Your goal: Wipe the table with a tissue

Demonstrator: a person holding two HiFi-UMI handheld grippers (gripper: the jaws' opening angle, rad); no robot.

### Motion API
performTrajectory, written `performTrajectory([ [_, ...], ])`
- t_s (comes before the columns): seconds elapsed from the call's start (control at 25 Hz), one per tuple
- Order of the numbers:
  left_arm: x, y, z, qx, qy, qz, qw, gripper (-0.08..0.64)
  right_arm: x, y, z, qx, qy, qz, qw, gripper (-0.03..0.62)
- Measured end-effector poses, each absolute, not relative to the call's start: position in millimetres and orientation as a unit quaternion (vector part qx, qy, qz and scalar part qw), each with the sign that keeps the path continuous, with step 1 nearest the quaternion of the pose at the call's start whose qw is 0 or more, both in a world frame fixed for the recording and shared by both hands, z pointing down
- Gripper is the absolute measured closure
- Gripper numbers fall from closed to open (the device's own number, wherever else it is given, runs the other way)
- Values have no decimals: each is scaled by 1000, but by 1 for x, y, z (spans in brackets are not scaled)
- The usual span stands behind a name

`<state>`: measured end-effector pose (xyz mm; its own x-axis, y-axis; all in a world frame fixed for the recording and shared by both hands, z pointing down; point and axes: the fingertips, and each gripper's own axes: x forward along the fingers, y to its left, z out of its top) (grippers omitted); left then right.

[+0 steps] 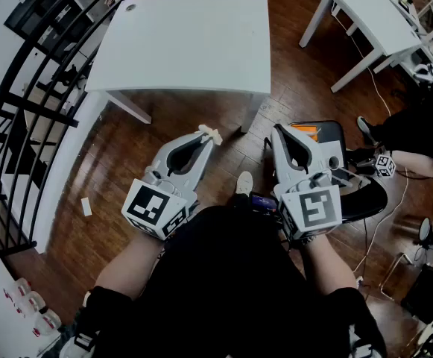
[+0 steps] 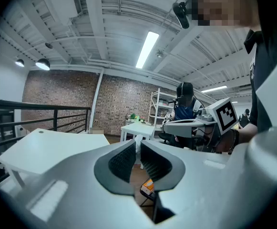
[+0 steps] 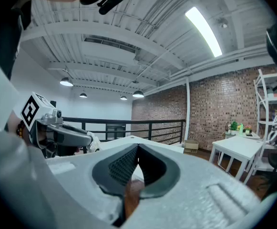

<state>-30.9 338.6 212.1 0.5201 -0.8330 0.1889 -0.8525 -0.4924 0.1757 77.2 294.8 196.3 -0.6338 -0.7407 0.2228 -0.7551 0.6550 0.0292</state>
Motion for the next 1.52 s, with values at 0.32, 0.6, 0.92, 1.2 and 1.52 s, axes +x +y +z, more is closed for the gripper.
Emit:
performTrajectory([
  [0.32,0,250,211,852,-505,55,130,517,97,212,202,376,-921,40,93,600],
  [0.6,24,198,219,848,-511,69,126,517,121,163,209,365,-926,48,87,600],
  [0.92,36,165,219,856,-498,79,113,517,140,146,207,385,-918,57,82,600],
  [1.2,35,120,235,867,-478,85,110,517,149,112,221,421,-899,62,100,600],
  [1.52,26,53,260,882,-442,102,128,517,135,62,242,444,-886,74,115,600],
])
